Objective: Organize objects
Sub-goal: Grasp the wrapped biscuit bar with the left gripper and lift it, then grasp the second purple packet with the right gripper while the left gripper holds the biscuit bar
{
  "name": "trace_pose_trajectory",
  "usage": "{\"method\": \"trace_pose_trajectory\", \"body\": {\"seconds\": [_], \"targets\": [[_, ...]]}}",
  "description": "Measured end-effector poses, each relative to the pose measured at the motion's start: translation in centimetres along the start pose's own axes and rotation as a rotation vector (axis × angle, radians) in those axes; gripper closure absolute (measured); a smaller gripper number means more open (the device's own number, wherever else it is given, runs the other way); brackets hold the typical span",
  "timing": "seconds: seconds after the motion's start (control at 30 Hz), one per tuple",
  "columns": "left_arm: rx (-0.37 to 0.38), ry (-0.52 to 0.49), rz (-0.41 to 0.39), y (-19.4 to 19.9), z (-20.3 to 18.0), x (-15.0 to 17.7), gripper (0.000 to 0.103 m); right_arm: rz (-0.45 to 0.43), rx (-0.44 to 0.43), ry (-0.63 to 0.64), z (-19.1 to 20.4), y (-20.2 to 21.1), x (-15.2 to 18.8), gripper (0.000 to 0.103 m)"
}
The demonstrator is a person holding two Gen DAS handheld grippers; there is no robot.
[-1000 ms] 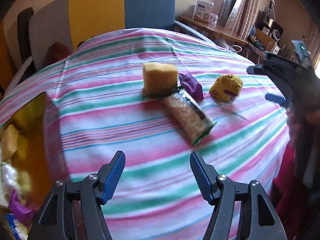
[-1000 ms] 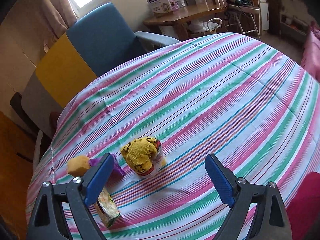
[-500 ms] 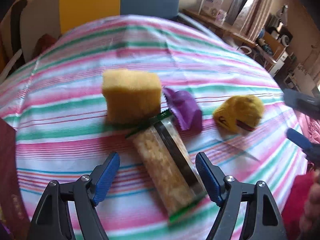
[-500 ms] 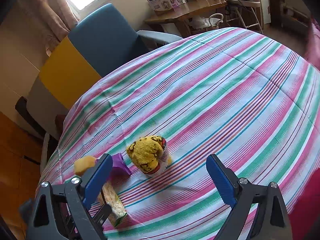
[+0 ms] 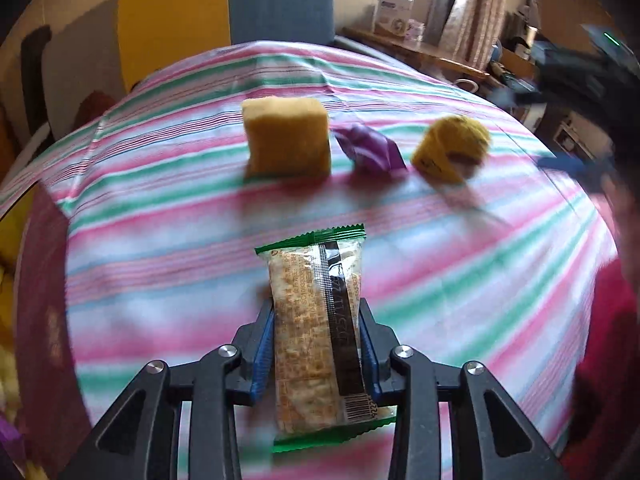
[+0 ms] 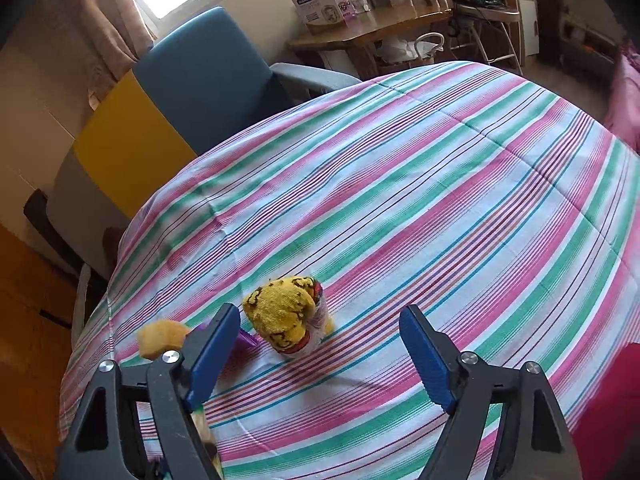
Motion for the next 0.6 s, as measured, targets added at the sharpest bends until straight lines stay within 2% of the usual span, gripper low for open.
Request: {"method": "trace_pose_trajectory", "body": {"seconds": [0.13, 0.27, 0.4, 0.6], "targets": [[-0.011, -0.033, -0.046, 0.8, 0.3, 2.7, 0.066, 0.042, -0.056, 0.102, 2.4, -0.6, 0.6, 0.025], [-0.011, -0.050, -0.094, 0.7, 0.3, 3.4, 0.066, 0.075, -0.074, 0.263, 5.7, -1.2, 2.0, 0.030], [0.017, -0.040, -0.101, 0.5, 0.5, 3.1, 0.065, 0.114, -0.040, 0.390, 7.9, -2.3, 3.5, 0.036], [0.013, -0.045, -0.119, 0.5, 0.3, 3.2, 0.064, 0.146, 0.042, 0.498, 8.8, -3.7, 5.1, 0.037]]}}
Point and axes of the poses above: each gripper's, at about its wrist camera, not at the fingertips, and y roughly against the way its jaws point, z to its left, x to its underside, the point moved 4 cm from there along -y, roughly the way its jaws point, and after that the axes turned 13 degrees about z, right-handed, at the moved point
